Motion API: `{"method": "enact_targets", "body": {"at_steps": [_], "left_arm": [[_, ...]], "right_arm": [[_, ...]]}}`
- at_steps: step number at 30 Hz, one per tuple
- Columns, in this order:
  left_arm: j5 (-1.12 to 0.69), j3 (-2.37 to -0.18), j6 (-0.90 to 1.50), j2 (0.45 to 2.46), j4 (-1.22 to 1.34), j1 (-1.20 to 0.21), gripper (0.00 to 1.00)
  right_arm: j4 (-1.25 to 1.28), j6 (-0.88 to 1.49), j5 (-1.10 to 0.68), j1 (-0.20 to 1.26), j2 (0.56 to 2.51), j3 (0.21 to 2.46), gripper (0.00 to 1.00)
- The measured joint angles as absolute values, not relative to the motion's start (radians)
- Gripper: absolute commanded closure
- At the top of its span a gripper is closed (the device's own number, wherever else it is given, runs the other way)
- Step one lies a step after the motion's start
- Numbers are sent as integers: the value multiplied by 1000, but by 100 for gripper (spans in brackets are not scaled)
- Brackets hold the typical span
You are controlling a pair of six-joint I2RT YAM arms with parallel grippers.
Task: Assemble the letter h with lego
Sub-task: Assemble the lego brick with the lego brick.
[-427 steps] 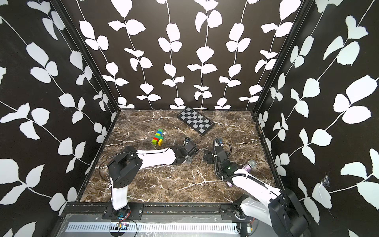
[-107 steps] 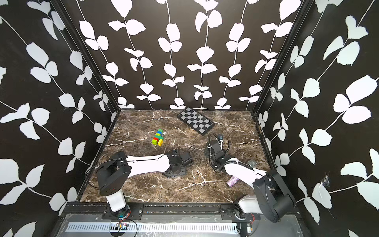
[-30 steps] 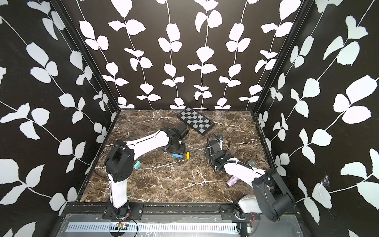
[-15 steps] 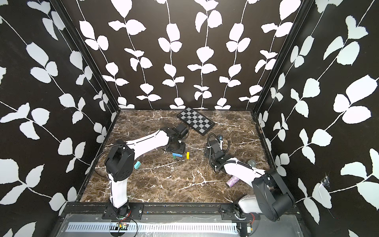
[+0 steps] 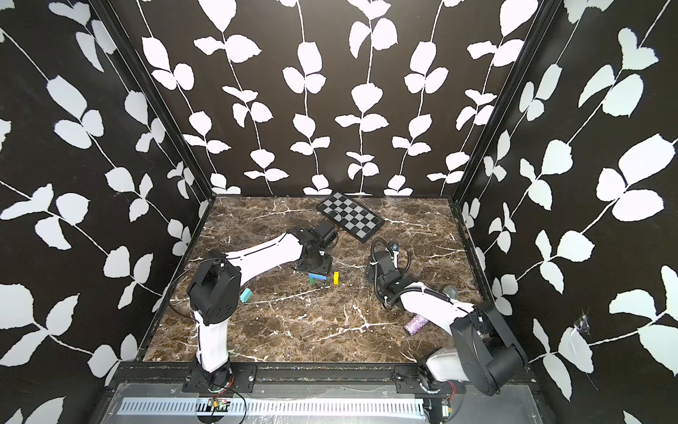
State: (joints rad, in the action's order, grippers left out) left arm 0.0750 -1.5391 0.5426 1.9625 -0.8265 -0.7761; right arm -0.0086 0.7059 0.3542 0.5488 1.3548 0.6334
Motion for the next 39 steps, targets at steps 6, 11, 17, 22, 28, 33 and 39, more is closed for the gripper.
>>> {"method": "enact_targets", "body": {"at_steps": [6, 11, 17, 22, 28, 33, 39], "left_arm": [[91, -1512, 568, 1946, -808, -776, 56], [92, -1501, 591, 1945, -798, -776, 60], [90, -1481, 618, 1933, -772, -776, 60], [92, -1469, 647, 1928, -756, -776, 61], [91, -1467, 664, 1927, -751, -776, 61], [89, -1467, 675, 1927, -749, -777, 61], [86, -1467, 693, 1927, -749, -778, 62]], "right_arm": [[-8, 706, 351, 549, 1356, 636, 16], [-9, 706, 348, 549, 1357, 636, 16], [-9, 706, 346, 549, 1357, 636, 16], [-9, 706, 344, 549, 1358, 636, 16], [-9, 706, 342, 549, 1362, 636, 16], [-9, 706, 340, 549, 1362, 636, 16], [-9, 706, 339, 549, 1362, 636, 16]]}}
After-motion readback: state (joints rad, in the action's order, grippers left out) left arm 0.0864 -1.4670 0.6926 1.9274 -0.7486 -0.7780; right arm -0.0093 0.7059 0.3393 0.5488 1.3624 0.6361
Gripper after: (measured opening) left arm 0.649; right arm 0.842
